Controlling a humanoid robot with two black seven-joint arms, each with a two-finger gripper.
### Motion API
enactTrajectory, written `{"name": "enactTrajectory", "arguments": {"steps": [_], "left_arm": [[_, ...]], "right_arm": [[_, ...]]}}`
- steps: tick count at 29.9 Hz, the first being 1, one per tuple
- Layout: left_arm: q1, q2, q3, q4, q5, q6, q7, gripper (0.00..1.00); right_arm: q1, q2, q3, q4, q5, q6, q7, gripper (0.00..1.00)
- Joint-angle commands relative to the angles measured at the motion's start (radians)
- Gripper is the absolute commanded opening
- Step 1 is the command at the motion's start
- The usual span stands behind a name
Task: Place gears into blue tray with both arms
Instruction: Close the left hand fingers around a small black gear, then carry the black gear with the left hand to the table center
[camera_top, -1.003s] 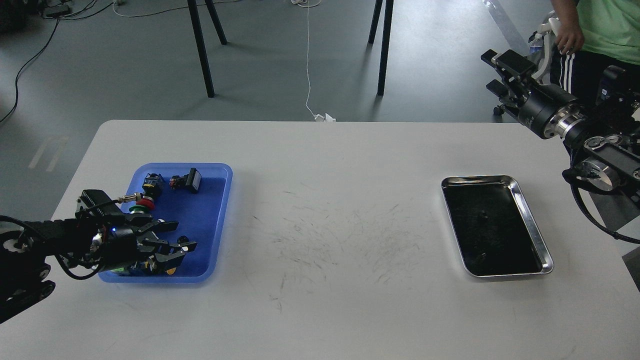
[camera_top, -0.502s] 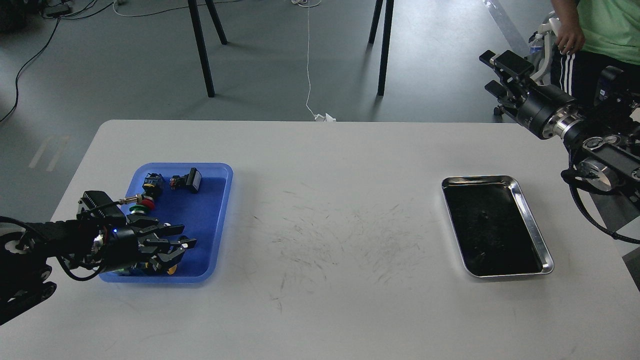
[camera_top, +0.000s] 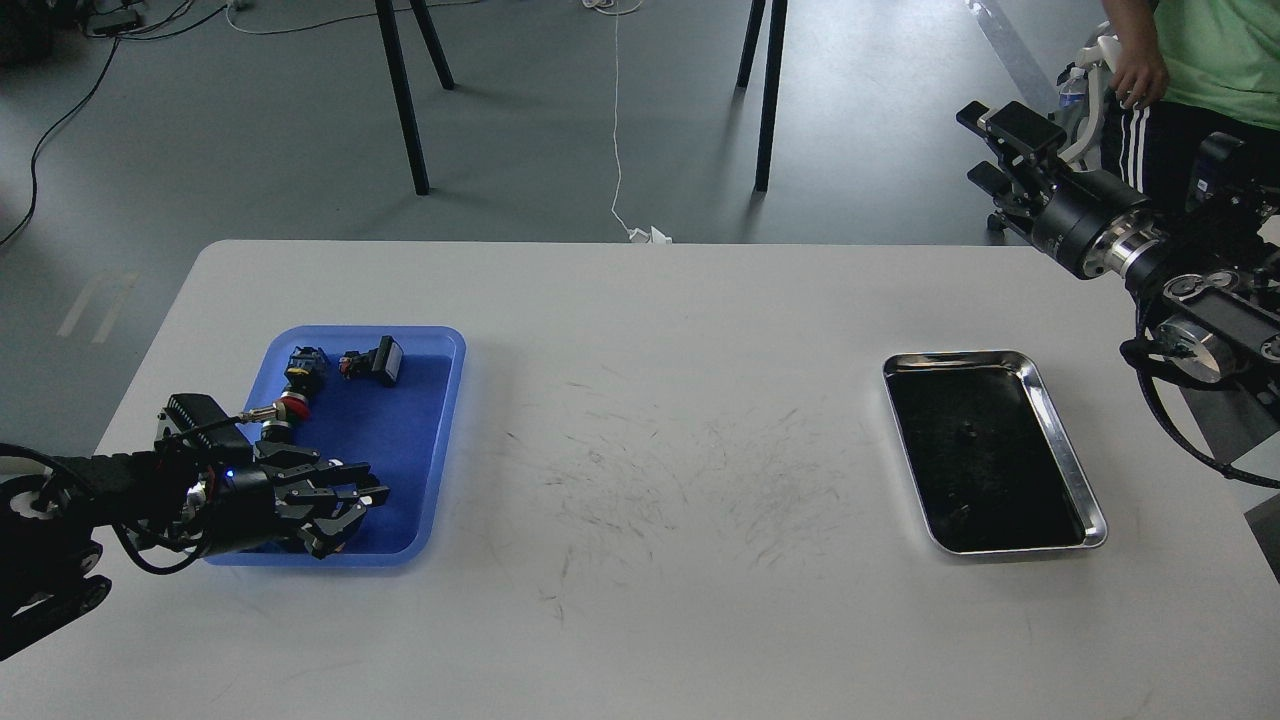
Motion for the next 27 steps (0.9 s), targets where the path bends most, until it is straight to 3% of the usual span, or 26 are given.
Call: {"name": "enactTrajectory", "arguments": {"steps": [1, 10, 20, 27], "left_arm": [[-0.003, -0.002, -0.003, 0.000, -0.001, -0.001, 0.000, 0.33], [-0.006, 0.000, -0.007, 0.000, -0.008, -0.001, 0.000, 0.19], [-0.033, 0.032, -0.018, -0.014, -0.068, 0.001, 0.000, 0.14], [-0.130, 0.032, -0.020, -0.034, -0.136, -0.001, 0.000, 0.14]], "right_arm": [[0.000, 0.002, 0.000, 0.000, -0.001, -0.002, 0.000, 0.84], [-0.002, 0.002, 0.000, 0.000, -0.002, -0.002, 0.000, 0.84], [-0.002, 0.003, 0.000, 0.000, -0.002, -0.002, 0.000, 0.84], [-0.002, 0.006, 0.001, 0.000, -0.002, -0.002, 0.000, 0.84]]}}
